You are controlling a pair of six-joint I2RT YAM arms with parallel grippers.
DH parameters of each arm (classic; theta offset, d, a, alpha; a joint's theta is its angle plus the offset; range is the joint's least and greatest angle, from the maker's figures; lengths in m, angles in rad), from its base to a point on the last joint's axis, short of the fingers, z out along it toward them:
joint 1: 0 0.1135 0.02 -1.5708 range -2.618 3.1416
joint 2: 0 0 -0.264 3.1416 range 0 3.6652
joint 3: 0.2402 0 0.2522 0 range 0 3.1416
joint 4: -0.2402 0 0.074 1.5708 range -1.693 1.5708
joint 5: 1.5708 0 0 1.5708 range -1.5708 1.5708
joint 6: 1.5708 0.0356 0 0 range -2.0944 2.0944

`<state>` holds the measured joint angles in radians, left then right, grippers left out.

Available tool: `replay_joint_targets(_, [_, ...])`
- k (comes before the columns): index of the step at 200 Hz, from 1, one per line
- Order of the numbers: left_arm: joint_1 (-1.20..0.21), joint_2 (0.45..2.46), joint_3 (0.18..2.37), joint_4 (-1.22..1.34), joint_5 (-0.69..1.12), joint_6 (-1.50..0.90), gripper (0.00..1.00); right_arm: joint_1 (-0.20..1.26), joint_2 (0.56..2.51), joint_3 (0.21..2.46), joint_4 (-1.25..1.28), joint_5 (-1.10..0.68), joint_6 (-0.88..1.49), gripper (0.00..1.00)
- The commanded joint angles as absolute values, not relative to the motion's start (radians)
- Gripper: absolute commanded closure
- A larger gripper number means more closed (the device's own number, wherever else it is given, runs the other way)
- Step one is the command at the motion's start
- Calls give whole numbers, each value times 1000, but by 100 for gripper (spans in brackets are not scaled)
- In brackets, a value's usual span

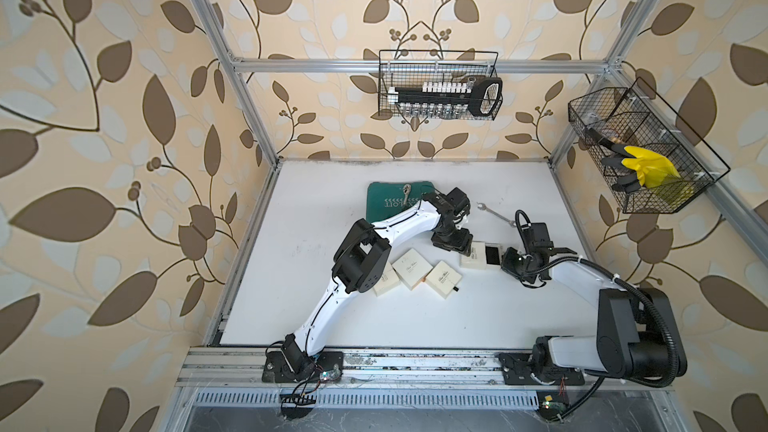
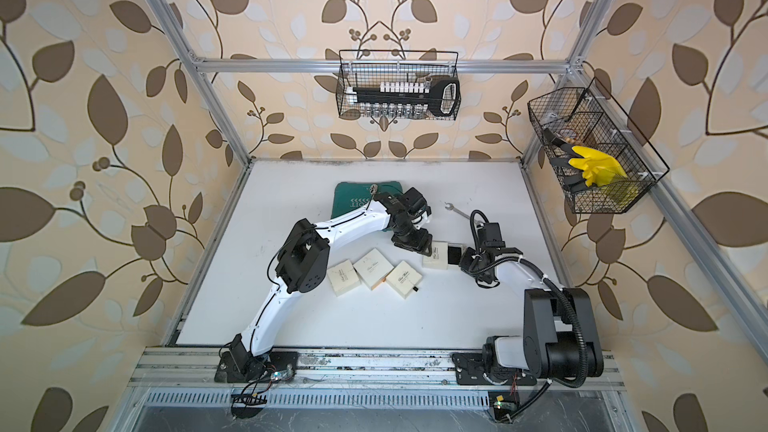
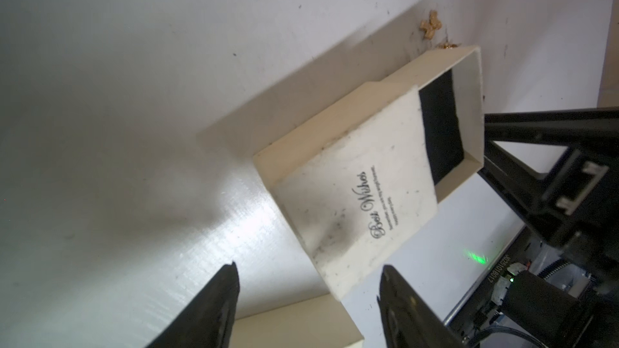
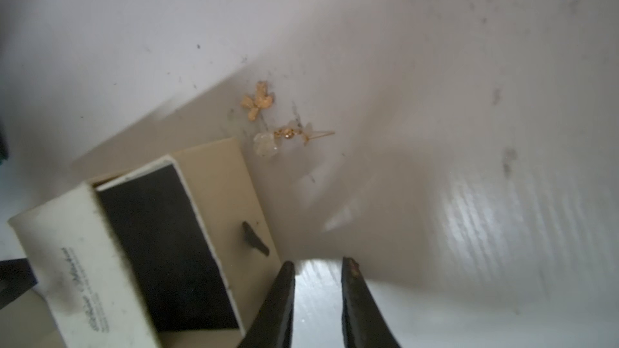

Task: Take out the earrings from the drawer-style jewelry box
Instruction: Close the drawer of the jewelry box.

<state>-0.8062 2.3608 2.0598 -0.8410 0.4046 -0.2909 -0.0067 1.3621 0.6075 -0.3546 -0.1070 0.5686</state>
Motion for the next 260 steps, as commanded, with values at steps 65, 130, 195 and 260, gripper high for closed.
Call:
replay_joint_targets(65, [-815, 2346, 2055, -831, 430, -285, 28, -3, 1418, 639, -284, -179, 601, 75])
replay_joint_targets(130, [-813, 2346, 2056, -803, 469, -286, 28, 91, 1505, 671, -156, -294, 712, 75])
replay_joint_targets(195, [-811, 2279, 1946, -723, 392, -285, 21, 185, 1557, 737, -136, -299, 768, 75])
replay_joint_targets(260, [-816, 2237, 1898, -772, 310, -210, 17, 121, 1442, 703, -238, -195, 687, 75])
